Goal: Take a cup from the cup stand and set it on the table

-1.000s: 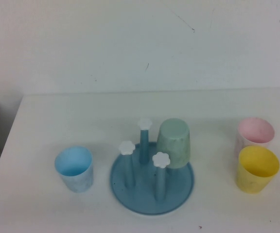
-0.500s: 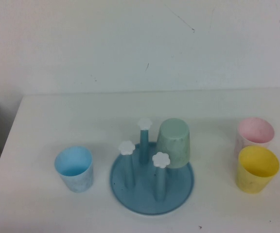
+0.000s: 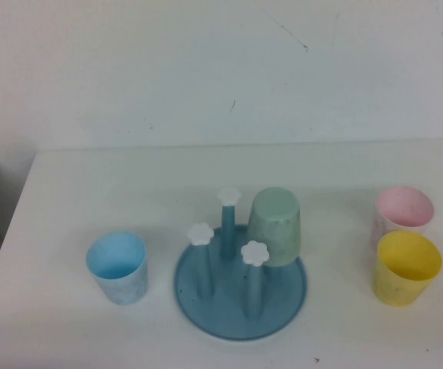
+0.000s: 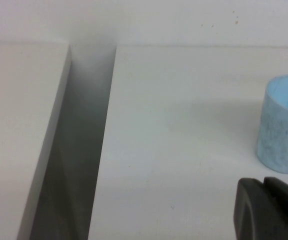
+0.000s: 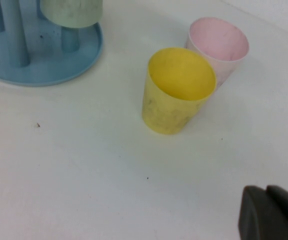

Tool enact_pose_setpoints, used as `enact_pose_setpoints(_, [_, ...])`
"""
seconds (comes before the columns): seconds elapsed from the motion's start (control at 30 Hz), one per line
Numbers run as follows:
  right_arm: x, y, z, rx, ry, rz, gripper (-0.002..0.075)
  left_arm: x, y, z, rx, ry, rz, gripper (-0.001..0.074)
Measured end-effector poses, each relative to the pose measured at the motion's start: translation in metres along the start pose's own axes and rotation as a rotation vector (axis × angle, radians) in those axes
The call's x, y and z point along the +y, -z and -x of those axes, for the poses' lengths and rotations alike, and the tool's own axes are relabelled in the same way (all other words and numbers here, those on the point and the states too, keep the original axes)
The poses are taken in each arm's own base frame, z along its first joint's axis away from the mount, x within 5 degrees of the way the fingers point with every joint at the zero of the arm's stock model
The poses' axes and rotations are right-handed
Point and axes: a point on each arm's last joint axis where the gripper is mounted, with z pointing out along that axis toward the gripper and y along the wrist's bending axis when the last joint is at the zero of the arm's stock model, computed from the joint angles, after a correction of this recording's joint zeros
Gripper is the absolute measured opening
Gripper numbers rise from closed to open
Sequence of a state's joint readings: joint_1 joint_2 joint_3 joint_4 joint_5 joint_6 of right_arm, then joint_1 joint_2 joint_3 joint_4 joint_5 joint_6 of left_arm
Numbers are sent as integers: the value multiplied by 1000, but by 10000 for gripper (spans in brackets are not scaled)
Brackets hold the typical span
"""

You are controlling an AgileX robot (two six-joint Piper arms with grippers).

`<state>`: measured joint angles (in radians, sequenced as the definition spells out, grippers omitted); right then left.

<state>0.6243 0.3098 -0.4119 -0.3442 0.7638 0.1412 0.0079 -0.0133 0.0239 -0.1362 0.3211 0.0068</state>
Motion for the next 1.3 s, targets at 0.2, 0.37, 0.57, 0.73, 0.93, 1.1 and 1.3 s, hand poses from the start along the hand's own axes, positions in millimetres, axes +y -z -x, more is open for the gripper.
enact_pose_setpoints(0.2, [0, 0, 0, 2, 0, 0, -1, 1, 0, -1, 12, -15, 8, -2])
enact_pose_setpoints(0.37, [0, 0, 0, 0, 0, 0, -1, 0, 0, -1, 14, -32, -11, -2])
enact_pose_setpoints(0.57, [0, 0, 0, 0, 0, 0, -1, -1, 0, -1, 16, -38, -25, -2])
enact_pose_setpoints(0.73, [0, 0, 0, 0, 0, 0, -1, -1, 0, -1, 16, -40, -25, -2])
enact_pose_setpoints(0.93, [0, 0, 0, 0, 0, 0, -1, -1, 0, -1, 16, -40, -25, -2])
enact_pose_setpoints(1.1, [0, 0, 0, 0, 0, 0, -1, -1, 0, -1, 16, -41, -24, -2])
enact_pose_setpoints(1.3, [0, -1, -2, 7, 3, -1, -1, -1, 0, -1, 18, -41, -24, -2])
